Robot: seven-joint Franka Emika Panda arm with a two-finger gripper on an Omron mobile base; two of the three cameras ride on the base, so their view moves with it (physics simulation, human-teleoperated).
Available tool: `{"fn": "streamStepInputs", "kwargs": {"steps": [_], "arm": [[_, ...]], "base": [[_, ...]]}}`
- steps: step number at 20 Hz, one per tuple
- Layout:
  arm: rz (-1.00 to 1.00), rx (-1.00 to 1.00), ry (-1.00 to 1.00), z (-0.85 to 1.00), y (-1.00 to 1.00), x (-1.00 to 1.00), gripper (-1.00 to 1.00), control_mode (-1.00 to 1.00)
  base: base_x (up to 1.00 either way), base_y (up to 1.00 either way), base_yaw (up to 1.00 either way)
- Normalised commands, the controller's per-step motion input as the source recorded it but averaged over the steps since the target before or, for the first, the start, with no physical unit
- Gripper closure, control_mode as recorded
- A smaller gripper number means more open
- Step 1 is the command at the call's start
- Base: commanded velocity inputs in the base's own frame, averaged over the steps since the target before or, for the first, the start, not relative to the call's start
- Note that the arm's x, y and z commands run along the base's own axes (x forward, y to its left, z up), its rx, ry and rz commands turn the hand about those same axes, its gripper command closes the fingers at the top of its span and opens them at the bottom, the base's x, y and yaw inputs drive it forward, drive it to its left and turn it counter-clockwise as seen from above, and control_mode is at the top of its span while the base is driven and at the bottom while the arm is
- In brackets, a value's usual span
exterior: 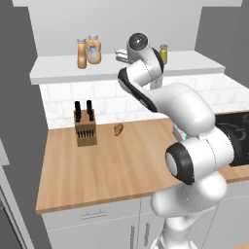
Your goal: Put the shaker and condiment bottle from the counter next to their counterparts in the cabinet.
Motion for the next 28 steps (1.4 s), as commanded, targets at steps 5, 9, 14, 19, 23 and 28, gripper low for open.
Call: {"fn": "streamStepInputs", "kwargs": {"steps": [5,9,14,19,23,28], "arm": [[0.00,0.03,0.01,0.00,0.00,0.00,-1.00,-1.00],[0.00,0.01,0.00,0.00,0.00,0.00,-1.00,-1.00],[0.00,0.00,0.00,0.00,-0.01,-0.04,-1.00,-1.00],[0.00,0.00,0.00,-0.01,-0.01,-0.40,-1.00,-1.00],[0.00,0.00,0.03,-0.28,0.00,-0.75,-1.00,-1.00],[0.00,0.00,0.04,-0.79,0.00,-0.99,-1.00,-1.00]], "base": [[0.00,0.00,0.00],[0.00,0.00,0.00],[0.00,0.00,0.00],[0.00,0.00,0.00],[0.00,0.00,0.00],[0.00,0.00,0.00]]}}
